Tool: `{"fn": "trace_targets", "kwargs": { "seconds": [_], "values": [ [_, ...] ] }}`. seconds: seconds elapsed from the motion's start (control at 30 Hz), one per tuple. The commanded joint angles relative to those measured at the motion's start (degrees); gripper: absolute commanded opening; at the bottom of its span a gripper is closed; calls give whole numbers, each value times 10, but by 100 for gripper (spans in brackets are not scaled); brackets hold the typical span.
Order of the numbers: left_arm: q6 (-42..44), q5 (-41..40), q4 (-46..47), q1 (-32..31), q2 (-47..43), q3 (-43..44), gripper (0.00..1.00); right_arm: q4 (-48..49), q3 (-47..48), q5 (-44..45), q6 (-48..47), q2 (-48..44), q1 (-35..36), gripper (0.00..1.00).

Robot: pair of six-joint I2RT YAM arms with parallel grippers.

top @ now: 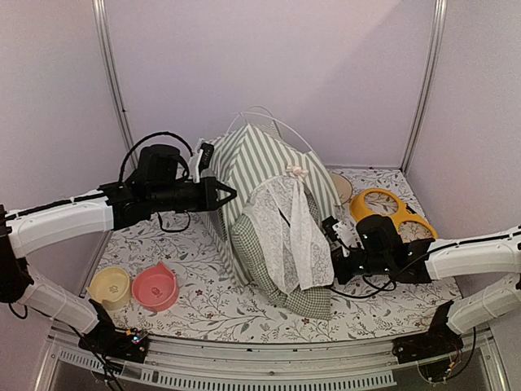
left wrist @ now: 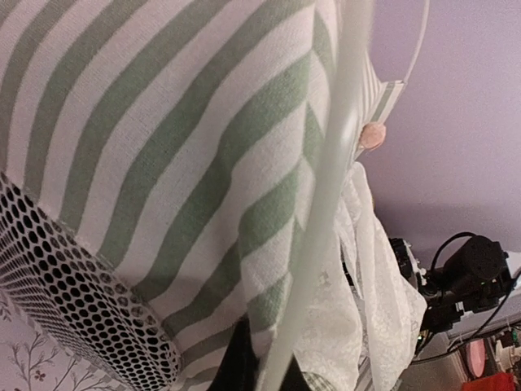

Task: Set up the pet tent
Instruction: Place the cushion in the tent.

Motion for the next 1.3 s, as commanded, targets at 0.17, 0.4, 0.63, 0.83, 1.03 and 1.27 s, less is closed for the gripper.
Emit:
{"fn": "trace_targets", "kwargs": {
  "seconds": [0.17, 0.4, 0.63, 0.83, 1.03, 1.27],
  "values": [
    [-34, 10, -51, 0, 30, 9, 0, -13, -31, -50, 87, -1, 44, 100],
    [11, 36, -72, 0, 34, 20, 0, 24, -43, -39, 145, 30, 48, 77],
    [74, 94, -109, 0, 44, 43, 0, -12, 116, 18, 96, 61, 33, 0],
    [128, 184, -138, -1, 59, 46, 0, 21, 211, 156, 100, 59, -20, 0],
    [155, 269, -137, -2, 44, 59, 0, 88, 243, 328, 68, 186, -22, 0],
    [139, 282, -120, 6, 34, 63, 0, 99, 246, 332, 109, 282, -22, 2]
  ]
}}
